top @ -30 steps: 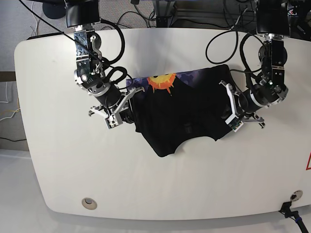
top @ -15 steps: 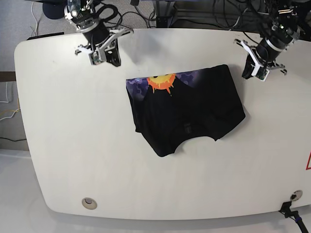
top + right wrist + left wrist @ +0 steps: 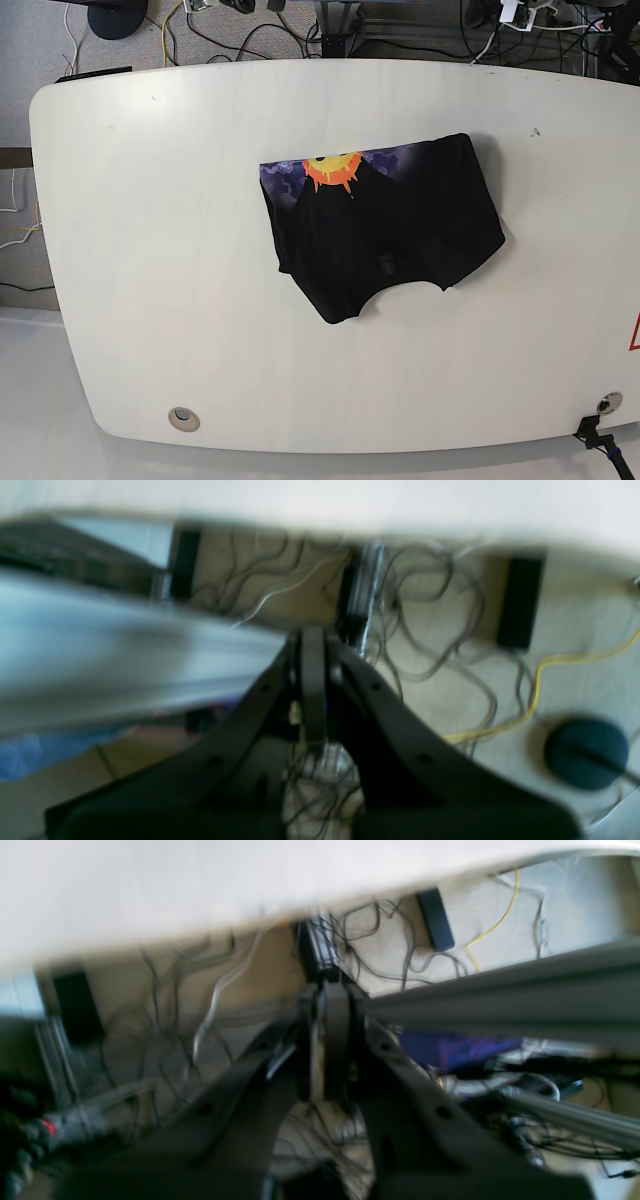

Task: Fold the T-shirt properly

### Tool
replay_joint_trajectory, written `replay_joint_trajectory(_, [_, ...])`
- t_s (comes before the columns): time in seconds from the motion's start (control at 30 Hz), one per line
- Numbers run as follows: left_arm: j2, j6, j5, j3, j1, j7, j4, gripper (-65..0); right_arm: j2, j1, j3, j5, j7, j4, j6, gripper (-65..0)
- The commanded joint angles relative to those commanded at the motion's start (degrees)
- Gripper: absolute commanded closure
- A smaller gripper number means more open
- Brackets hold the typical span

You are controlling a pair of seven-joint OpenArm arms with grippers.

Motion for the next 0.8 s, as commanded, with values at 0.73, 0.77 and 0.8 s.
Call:
replay_joint_trajectory(0.73, [-2.5,0.0,21.6,3.3,-39.8,-0.2,-69.5,-0.8,-1.9,41.8,-0.3,-0.1,0.3,-68.0,0.53,0.0])
replay_joint_trajectory(0.77, [-2.5,0.0,22.9,3.3,-41.8,-0.2,-71.6,-0.8,-1.9,43.4,-0.3,-0.1,0.3,-70.1,0.53,0.0])
replay_joint_trajectory(0.8, [-2.5,1.4,23.9,3.3,-43.2,-0.2,-73.5,-0.8,-1.9,44.7,-0.3,-0.1,0.3,-71.8,0.53,0.0])
